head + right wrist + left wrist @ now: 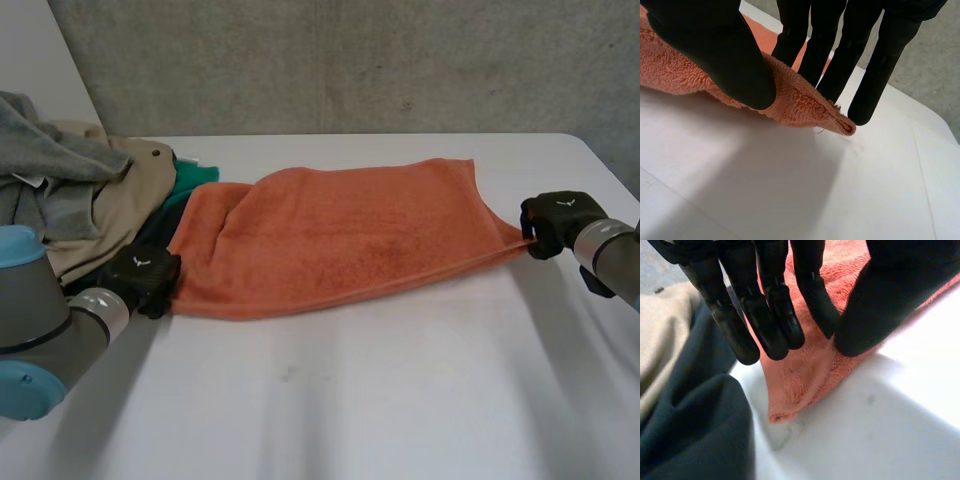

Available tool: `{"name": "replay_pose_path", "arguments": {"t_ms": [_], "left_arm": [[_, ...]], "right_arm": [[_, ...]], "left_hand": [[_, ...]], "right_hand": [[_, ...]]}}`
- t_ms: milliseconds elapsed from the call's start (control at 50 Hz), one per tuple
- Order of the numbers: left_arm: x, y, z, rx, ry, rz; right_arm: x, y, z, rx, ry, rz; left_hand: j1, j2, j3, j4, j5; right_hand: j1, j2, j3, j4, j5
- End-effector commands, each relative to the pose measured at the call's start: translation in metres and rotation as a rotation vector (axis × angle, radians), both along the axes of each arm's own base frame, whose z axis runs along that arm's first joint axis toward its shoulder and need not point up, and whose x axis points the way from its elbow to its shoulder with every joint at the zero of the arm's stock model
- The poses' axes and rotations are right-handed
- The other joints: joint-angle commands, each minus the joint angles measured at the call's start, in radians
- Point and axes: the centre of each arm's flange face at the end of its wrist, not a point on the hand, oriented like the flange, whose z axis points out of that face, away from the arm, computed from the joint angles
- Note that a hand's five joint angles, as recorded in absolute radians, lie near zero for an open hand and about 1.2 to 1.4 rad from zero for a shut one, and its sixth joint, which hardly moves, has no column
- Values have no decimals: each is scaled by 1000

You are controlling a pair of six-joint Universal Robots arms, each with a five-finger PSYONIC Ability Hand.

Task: Fold the laundry.

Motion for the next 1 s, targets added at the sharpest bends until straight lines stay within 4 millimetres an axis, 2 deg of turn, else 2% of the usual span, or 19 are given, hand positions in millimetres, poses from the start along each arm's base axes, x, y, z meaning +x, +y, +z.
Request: {"name": "replay_pose_path", "arguments": {"t_ms": [20,140,200,220,260,280,300,360,420,460,540,560,620,680,700,740,800,880,1000], "left_arm": [[1,9,16,-51,-44,2],[3,33,44,-109,-67,-14],[6,45,50,-104,-93,-28],[8,54,51,-81,-120,-42],[11,64,51,-47,-158,-57],[13,75,51,-5,-204,-76],[15,80,51,13,-229,-87],[20,99,52,99,-305,-130],[20,110,52,153,-347,-179],[17,109,54,136,-355,-195],[2,91,55,54,-361,-224],[-4,79,56,10,-364,-222],[-14,60,55,-52,-365,-206],[-31,29,59,-159,-345,-183],[-40,12,60,-221,-327,-174],[-49,-6,62,-287,-307,-159],[-70,-47,63,-427,-263,-147],[-91,-78,57,-512,-243,-146],[-111,-105,38,-551,-239,-148]], "right_arm": [[-5,6,20,-28,34,2],[-8,34,35,-24,260,98],[-10,50,37,-1,383,156],[-13,63,35,35,471,201],[-18,78,33,89,565,243],[-23,87,31,121,610,265],[-33,102,30,184,700,303],[-49,125,28,256,836,390],[-49,125,30,218,821,403],[-46,123,27,204,797,410],[-43,104,21,148,794,393],[-42,100,18,138,791,388],[-40,74,13,74,781,322],[-39,45,10,12,765,227],[-38,33,9,-21,756,184],[-38,20,9,-54,749,146],[-34,-6,1,-130,727,92],[-28,-29,-5,-229,713,54],[-17,-55,-17,-363,706,15]], "left_hand": [[238,232,241,234,250],[238,232,241,234,250],[238,232,241,234,250],[238,232,241,234,250],[238,232,241,234,250],[238,232,241,234,250],[238,232,241,234,250],[238,232,241,234,250],[238,232,241,234,250],[238,232,241,234,250],[238,232,241,234,250],[238,232,241,234,250],[238,232,241,234,250],[238,232,241,234,250],[238,232,241,234,250],[238,232,241,234,250],[238,232,241,234,250],[238,232,241,234,250],[238,232,241,234,250]], "right_hand": [[267,227,203,203,236],[267,227,203,203,236],[267,227,203,203,236],[267,227,203,203,236],[267,227,203,203,236],[267,227,203,203,236],[267,227,203,203,236],[267,227,203,203,236],[267,227,203,203,236],[267,227,203,203,236],[267,227,203,203,236],[267,227,203,203,236],[267,227,203,203,236],[267,227,203,203,236],[267,227,203,203,236],[267,227,203,203,236],[267,227,203,203,236],[267,227,203,203,236],[267,227,203,203,236]]}}
